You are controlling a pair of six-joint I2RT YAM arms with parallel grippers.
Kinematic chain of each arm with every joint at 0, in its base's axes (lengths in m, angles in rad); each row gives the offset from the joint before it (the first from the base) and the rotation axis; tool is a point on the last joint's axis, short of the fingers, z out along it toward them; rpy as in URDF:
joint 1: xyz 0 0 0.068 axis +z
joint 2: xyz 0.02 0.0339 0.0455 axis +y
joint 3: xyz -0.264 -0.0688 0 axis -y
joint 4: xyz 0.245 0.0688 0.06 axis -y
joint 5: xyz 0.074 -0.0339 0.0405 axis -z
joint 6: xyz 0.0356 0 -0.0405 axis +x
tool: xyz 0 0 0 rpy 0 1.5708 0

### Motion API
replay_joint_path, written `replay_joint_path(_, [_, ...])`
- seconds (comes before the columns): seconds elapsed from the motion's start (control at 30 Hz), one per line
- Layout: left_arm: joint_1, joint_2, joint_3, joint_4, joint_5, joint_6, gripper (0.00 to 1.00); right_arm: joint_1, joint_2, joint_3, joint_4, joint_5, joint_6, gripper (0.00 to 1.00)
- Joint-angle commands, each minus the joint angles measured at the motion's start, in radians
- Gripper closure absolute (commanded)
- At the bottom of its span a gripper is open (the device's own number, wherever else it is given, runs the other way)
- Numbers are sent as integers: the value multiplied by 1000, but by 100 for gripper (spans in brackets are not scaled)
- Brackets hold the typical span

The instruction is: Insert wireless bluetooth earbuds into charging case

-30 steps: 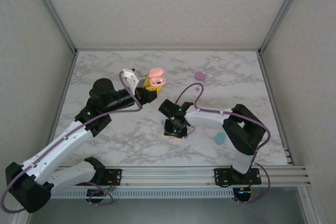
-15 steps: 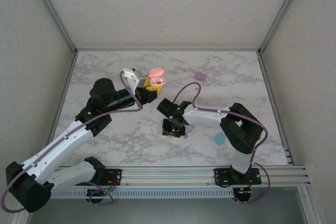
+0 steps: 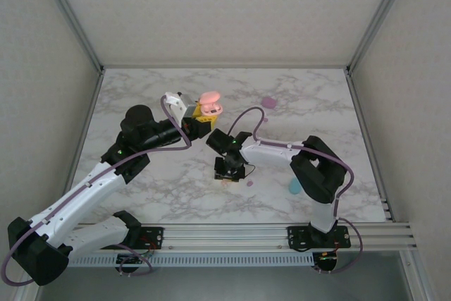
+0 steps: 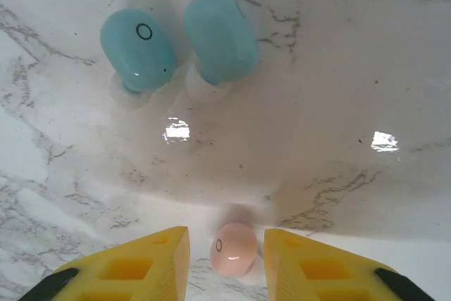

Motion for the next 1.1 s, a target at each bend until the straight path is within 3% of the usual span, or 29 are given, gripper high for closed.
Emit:
replay_joint_path(0.0, [-9,-9,10,5,-11,17,66,22,31,40,-72,29,-6,66])
replay_joint_path(0.77, [-9,-12,9,1,-21,21,66,36,98,102,-130,77,-58,72])
replay_joint_path(1.07, [-9,-12,8,0,-19,22,66,35,74,104,-143,93,-73,80])
